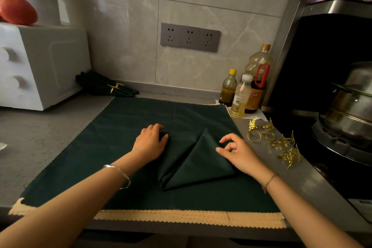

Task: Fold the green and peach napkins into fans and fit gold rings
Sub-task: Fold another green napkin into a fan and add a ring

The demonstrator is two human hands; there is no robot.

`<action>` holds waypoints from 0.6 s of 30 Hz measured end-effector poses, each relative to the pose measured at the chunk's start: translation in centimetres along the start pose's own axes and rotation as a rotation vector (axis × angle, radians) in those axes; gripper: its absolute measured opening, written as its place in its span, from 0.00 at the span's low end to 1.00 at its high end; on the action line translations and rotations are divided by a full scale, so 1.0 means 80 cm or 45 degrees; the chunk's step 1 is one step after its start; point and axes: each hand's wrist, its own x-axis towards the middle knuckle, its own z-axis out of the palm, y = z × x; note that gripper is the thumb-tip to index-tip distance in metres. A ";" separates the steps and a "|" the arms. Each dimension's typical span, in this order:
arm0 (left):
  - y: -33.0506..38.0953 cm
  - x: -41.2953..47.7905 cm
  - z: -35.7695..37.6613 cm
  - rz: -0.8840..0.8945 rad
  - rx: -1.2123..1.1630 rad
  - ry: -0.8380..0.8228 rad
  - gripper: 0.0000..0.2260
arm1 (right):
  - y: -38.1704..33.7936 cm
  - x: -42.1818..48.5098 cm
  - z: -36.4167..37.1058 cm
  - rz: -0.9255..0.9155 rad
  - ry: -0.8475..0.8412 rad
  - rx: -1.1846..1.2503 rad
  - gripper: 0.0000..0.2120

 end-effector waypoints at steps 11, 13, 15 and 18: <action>0.025 -0.083 0.019 0.072 0.057 -0.360 0.34 | -0.009 0.030 0.044 0.057 0.297 0.039 0.08; 0.030 -0.080 0.024 0.067 0.082 -0.367 0.35 | -0.007 0.027 0.046 0.066 0.334 0.045 0.08; 0.035 -0.077 0.028 0.063 0.115 -0.365 0.34 | -0.007 0.025 0.045 0.090 0.353 0.037 0.08; 0.044 -0.076 0.032 0.067 0.187 -0.367 0.32 | -0.008 0.025 0.047 0.096 0.352 -0.012 0.07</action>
